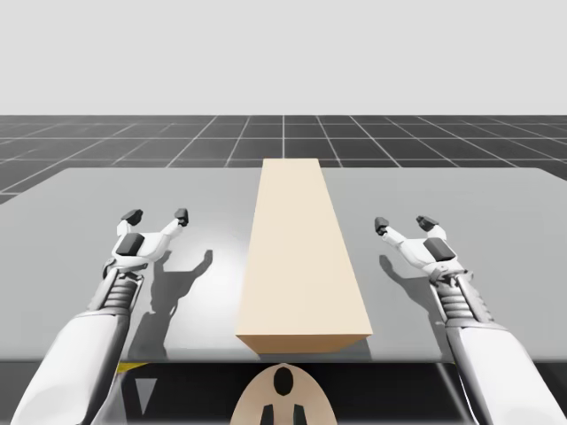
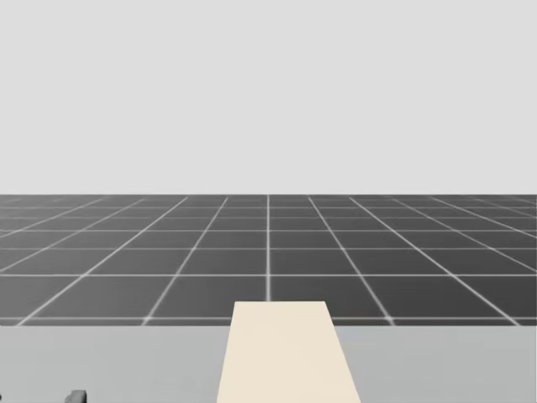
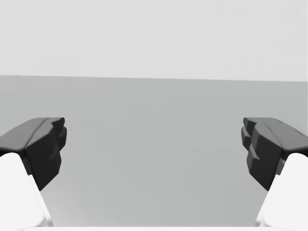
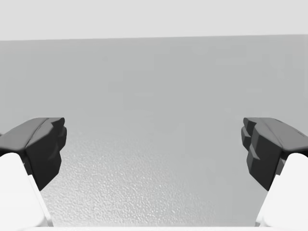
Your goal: Retrieve the object from inside the box.
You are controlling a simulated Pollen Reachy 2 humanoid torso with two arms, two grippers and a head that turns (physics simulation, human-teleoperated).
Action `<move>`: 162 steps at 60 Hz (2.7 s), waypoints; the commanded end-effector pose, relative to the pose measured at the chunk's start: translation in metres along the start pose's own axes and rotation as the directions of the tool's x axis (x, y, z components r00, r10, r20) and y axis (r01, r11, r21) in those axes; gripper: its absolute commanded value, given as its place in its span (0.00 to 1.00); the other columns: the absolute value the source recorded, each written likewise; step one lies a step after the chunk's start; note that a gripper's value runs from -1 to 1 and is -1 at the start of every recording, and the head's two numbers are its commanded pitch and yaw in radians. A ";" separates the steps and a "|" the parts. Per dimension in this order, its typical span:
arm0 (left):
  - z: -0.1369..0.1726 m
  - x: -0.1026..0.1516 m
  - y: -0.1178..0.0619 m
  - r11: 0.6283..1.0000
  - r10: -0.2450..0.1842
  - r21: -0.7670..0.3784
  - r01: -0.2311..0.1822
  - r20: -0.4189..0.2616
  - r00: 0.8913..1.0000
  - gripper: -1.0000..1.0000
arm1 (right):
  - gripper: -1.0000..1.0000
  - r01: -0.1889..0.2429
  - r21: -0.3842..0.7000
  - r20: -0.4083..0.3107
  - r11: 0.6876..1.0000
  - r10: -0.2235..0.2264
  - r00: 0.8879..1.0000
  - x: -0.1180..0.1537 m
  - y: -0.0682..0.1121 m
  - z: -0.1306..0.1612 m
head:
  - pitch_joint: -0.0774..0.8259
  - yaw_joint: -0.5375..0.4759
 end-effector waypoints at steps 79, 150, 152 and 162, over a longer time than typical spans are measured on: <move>0.063 -0.024 -0.121 0.688 -0.225 -0.707 0.162 0.004 0.974 0.00 | 0.00 -0.178 0.721 0.113 0.670 0.140 0.984 -0.042 0.115 0.017 | 0.09 0.50; 0.065 -0.025 -0.121 0.677 -0.281 -0.699 0.230 0.043 0.959 0.00 | 0.00 -0.136 0.916 0.111 0.377 0.085 0.990 -0.082 0.212 -0.084 | 0.14 0.49; 0.065 -0.024 -0.120 0.677 -0.281 -0.699 0.231 0.045 0.959 0.00 | 0.00 -0.124 0.925 0.099 0.359 0.088 0.991 -0.085 0.218 -0.081 | 0.14 0.49; 0.065 -0.023 -0.119 0.679 -0.280 -0.696 0.234 0.049 0.959 0.00 | 1.00 -0.082 0.930 0.047 0.358 0.104 0.993 -0.096 0.222 -0.065 | 0.14 0.49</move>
